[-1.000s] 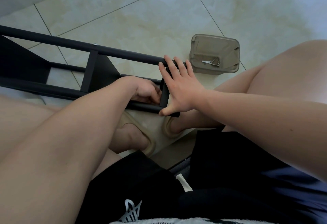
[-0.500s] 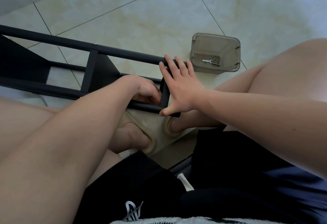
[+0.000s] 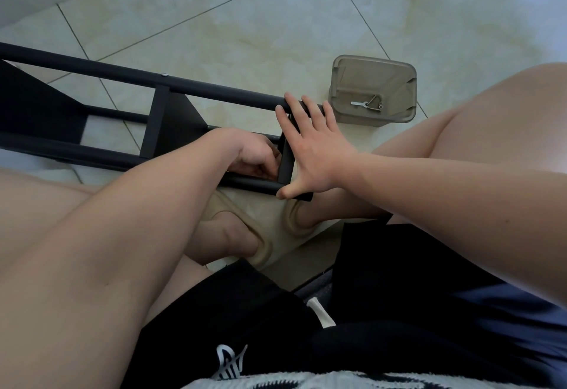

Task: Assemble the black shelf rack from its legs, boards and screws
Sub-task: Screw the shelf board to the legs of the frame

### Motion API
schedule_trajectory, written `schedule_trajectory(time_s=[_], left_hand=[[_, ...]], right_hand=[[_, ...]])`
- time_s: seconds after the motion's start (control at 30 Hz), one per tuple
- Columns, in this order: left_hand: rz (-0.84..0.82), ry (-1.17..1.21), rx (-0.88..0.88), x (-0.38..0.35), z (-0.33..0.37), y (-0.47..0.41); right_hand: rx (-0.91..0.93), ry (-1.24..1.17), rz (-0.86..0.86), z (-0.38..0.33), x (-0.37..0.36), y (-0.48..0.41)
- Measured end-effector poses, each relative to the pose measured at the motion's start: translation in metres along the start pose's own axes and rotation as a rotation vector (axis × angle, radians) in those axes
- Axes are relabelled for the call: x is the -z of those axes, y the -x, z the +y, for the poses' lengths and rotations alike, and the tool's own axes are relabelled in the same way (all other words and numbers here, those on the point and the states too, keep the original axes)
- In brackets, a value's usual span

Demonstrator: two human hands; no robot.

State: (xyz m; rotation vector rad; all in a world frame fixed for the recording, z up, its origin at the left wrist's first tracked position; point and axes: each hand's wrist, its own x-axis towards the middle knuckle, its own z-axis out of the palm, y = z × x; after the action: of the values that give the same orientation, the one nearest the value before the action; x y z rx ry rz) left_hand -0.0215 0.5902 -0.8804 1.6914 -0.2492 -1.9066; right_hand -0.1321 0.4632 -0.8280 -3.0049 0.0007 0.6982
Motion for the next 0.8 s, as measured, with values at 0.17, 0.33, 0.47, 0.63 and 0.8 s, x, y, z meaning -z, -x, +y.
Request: schedule_trajectory(time_s=[0.17, 0.33, 0.47, 0.63, 0.8], left_hand=[[-0.035, -0.022, 0.025, 0.0043, -0.0023, 0.0005], [0.008, -0.031, 0.033, 0.0027, 0.0011, 0.0034], [0.002, -0.044, 0.051, -0.0018, 0.0058, 0.0032], [0.011, -0.024, 0.027, -0.0034, 0.0045, 0.0020], [-0.023, -0.015, 0.012, -0.0010, 0.0007, 0.0009]], right_hand=[[0.002, -0.007, -0.003, 0.0007, 0.0000, -0.0005], [0.001, -0.011, -0.005, 0.0021, 0.0004, -0.0021], [0.001, -0.005, 0.000, -0.0008, -0.0005, 0.0002], [-0.002, -0.010, -0.006, -0.0013, -0.0002, 0.0011], [-0.002, -0.012, -0.003, -0.0010, 0.0005, 0.0015]])
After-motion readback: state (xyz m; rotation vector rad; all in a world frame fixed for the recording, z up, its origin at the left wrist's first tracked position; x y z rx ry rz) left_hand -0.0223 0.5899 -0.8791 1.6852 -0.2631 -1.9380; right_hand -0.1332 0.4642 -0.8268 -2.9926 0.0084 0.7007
